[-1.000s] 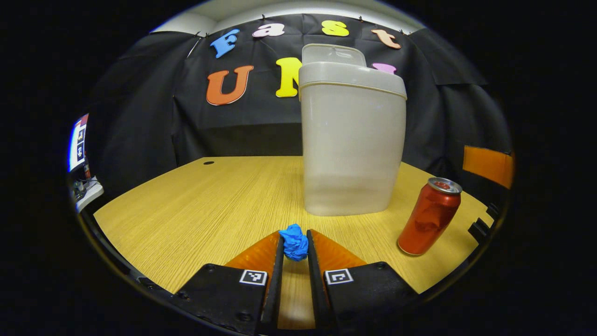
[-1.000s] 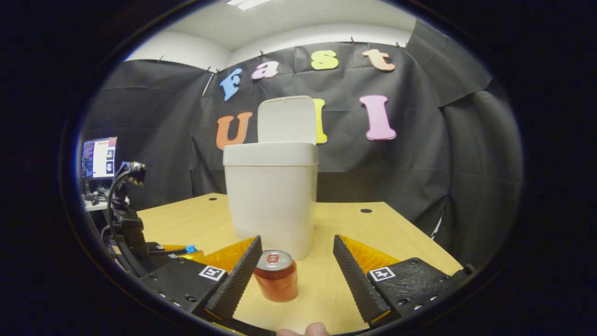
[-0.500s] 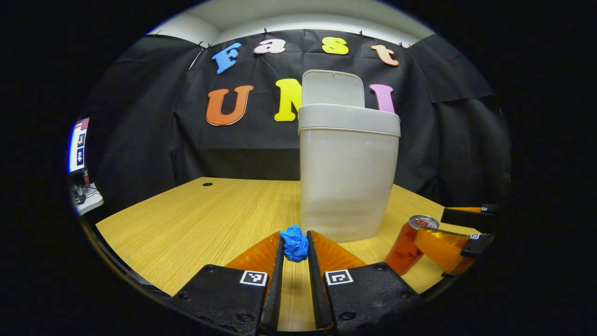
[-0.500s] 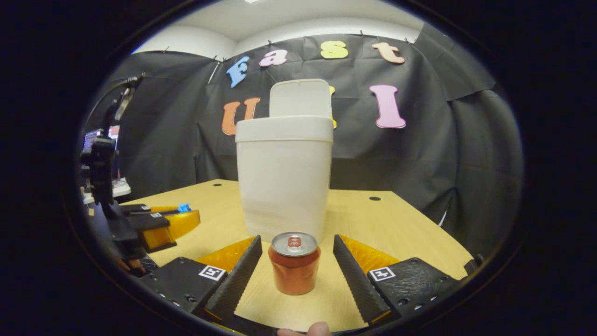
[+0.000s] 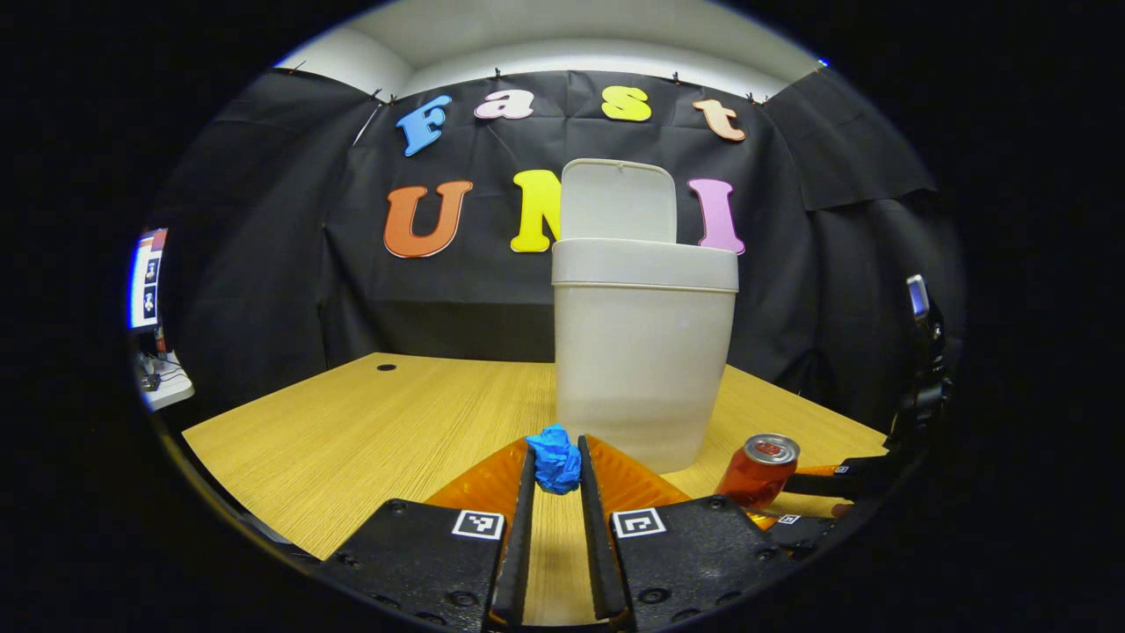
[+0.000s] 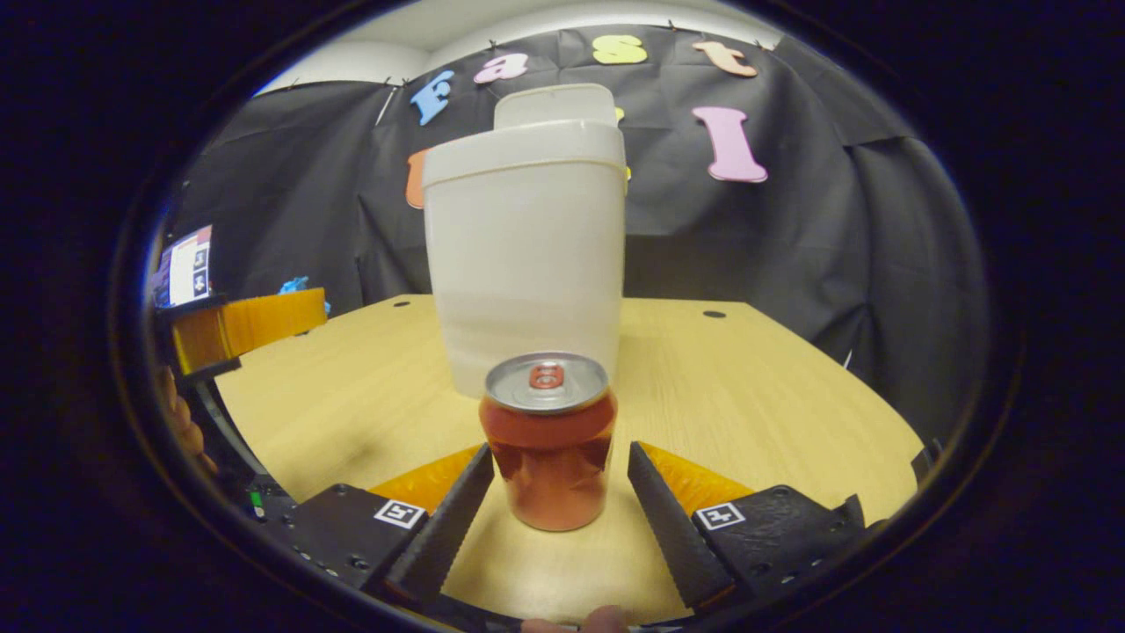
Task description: Press the lid of the desktop garbage bin to open it, pick up the crumpled paper on the desktop and throw it into the bin, then pick up the pop can on the desktop and drop it into the bin, and finally close the garbage bin lid.
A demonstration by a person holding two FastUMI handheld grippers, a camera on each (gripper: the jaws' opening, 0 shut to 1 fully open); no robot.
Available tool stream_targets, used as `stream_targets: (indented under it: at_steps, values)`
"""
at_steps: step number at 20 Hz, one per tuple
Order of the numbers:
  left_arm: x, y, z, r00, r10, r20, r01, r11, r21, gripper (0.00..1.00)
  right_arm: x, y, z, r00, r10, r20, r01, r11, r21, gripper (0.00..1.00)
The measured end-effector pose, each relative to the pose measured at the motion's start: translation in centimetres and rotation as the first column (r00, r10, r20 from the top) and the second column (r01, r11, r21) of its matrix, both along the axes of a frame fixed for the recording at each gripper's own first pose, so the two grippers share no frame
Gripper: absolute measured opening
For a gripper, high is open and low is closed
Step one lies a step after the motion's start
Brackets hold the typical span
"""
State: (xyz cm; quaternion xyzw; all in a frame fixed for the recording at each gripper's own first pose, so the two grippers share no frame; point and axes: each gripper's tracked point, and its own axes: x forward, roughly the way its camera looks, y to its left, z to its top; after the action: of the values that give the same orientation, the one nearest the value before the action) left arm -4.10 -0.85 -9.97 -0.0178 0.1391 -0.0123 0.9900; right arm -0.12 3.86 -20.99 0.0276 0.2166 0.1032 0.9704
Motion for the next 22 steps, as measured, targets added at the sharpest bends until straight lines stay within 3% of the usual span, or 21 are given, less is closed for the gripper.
stream_targets:
  at_steps: [3, 10, 13, 18, 21, 22]
  values:
    - [0.2, 0.1, 1.0, 1.000, -0.001, 0.018, 0.001, 1.000, 0.002, 0.31, 0.1, 0.1, -0.8, 0.999, -0.007, -0.037, 0.006, 1.000, -0.017, 0.97]
    - [0.6, 0.1, 2.4, 0.999, -0.006, 0.042, 0.005, 1.000, 0.010, 0.31, 0.4, 0.4, -1.7, 0.997, 0.002, -0.076, -0.003, 1.000, -0.017, 0.97]
    - [0.9, 0.0, 3.1, 0.999, -0.005, 0.053, 0.003, 1.000, 0.027, 0.31, 0.3, 0.2, -1.6, 0.996, 0.002, -0.085, -0.003, 1.000, -0.008, 0.83]
    - [1.9, -1.6, 5.3, 0.996, -0.040, 0.080, 0.038, 0.999, 0.022, 0.31, -0.2, -0.4, -0.2, 0.998, 0.016, -0.064, -0.014, 1.000, 0.025, 0.80]
    - [3.4, -2.0, 8.6, 0.990, -0.051, 0.134, 0.043, 0.997, 0.064, 0.34, -0.5, -1.3, 1.3, 0.999, 0.017, -0.028, -0.017, 1.000, 0.025, 0.80]
    - [4.0, -2.0, 10.0, 0.986, -0.049, 0.159, 0.038, 0.997, 0.073, 0.30, -0.6, -1.7, 1.7, 1.000, 0.015, -0.015, -0.014, 1.000, 0.027, 0.80]
